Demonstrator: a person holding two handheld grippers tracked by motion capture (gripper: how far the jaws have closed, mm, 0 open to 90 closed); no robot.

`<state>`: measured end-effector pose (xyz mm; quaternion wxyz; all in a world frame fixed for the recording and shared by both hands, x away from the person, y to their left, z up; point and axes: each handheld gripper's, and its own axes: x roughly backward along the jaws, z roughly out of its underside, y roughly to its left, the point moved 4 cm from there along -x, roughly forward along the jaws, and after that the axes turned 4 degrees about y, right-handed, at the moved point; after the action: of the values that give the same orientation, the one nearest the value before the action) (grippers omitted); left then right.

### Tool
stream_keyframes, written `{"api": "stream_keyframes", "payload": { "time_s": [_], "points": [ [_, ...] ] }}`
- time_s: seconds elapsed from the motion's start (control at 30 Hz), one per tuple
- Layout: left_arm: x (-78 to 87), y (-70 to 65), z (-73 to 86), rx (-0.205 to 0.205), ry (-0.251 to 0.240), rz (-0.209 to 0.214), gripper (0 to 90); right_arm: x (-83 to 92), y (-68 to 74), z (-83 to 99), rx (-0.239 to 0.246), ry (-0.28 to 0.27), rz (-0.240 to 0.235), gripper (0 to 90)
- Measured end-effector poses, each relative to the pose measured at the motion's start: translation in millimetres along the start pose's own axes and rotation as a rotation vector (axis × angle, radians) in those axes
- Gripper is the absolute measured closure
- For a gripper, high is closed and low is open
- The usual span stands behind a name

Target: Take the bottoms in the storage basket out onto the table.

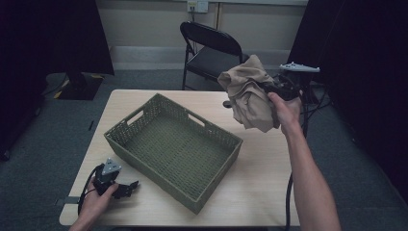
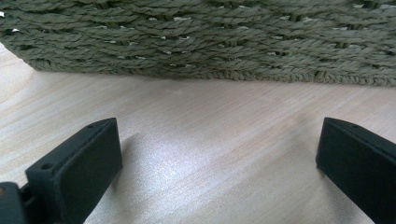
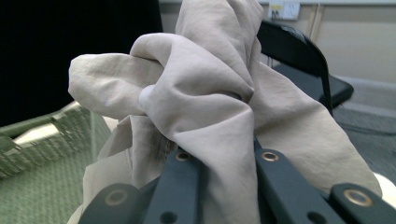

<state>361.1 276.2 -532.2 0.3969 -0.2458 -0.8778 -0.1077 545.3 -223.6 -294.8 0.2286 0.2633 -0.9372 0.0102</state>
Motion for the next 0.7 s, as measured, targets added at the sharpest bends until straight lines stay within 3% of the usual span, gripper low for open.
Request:
{"api": "stream_keyframes", "payload": {
  "time_s": [0.2, 0.5, 0.7],
  "points": [
    [-0.1, -0.2, 0.0, 0.002, -0.002, 0.000, 0.0, -12.7, -11.3, 17.9, -0.026, 0.011, 0.013, 84.2],
    [-0.1, -0.1, 0.0, 0.002, -0.002, 0.000, 0.0, -29.7, -24.4, 44.7, -0.012, 0.065, 0.065, 84.2],
    [-0.1, -0.2, 0.0, 0.002, -0.002, 0.000, 0.0, -48.7, -39.8, 80.3, -0.038, 0.134, 0.099, 84.2]
  ]
}}
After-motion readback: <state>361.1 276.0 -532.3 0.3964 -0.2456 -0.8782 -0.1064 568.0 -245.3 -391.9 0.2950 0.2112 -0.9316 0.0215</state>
